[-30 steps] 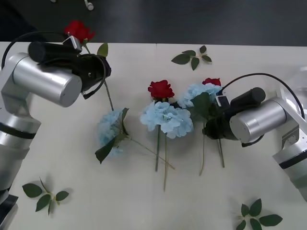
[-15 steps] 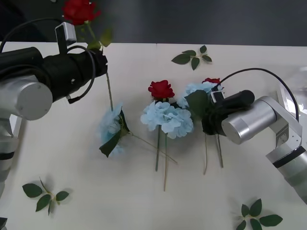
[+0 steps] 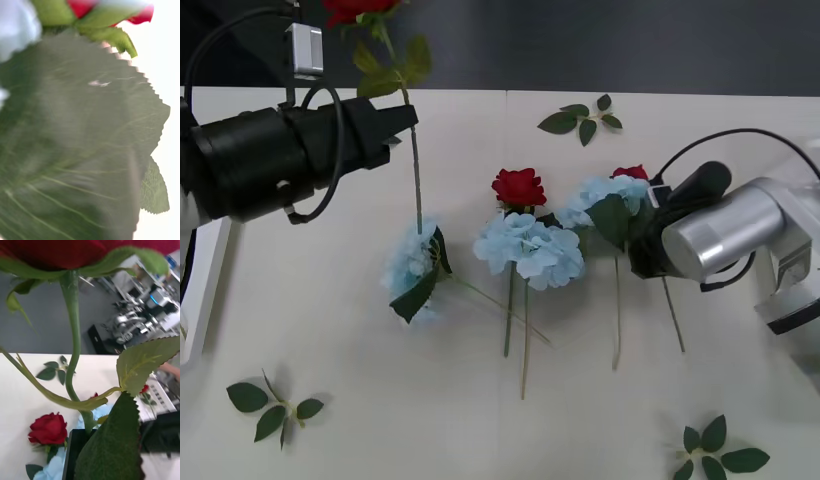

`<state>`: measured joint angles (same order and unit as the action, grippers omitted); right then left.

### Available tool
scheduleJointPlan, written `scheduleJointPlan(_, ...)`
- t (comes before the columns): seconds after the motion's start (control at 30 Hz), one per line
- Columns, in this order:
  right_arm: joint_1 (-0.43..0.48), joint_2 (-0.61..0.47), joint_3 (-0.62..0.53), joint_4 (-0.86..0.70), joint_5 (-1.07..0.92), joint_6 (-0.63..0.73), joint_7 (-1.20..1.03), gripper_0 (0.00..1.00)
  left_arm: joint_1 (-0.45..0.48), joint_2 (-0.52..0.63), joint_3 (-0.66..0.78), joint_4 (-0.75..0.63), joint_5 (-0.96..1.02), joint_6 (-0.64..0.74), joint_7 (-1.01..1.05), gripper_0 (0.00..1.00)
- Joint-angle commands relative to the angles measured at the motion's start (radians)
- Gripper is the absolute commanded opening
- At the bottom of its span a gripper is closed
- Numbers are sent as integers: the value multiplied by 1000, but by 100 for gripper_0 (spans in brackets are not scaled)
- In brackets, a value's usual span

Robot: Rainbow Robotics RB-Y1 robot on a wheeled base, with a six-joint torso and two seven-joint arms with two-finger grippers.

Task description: Put the red flowers into the right box and the blue flowers into the left box

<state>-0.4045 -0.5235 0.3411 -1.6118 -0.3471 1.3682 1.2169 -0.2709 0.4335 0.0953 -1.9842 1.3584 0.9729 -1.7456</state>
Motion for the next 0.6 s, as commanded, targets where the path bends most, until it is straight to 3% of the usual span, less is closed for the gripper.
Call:
scheduleJointPlan(0.03, -1, -66, -77, -128, -10, 114, -10, 0, -1, -53, 104, -27, 127, 155, -212, 0)
scheduleJointPlan(0.33, -1, -87, -192, -240, -58, 256, -3, 0, -1, -174, 270, -27, 303, 521, -489, 0)
scheduleJointPlan(0.6, -1, -155, -261, -329, -102, 331, 4, 0, -1, -226, 281, -27, 389, 672, -640, 0)
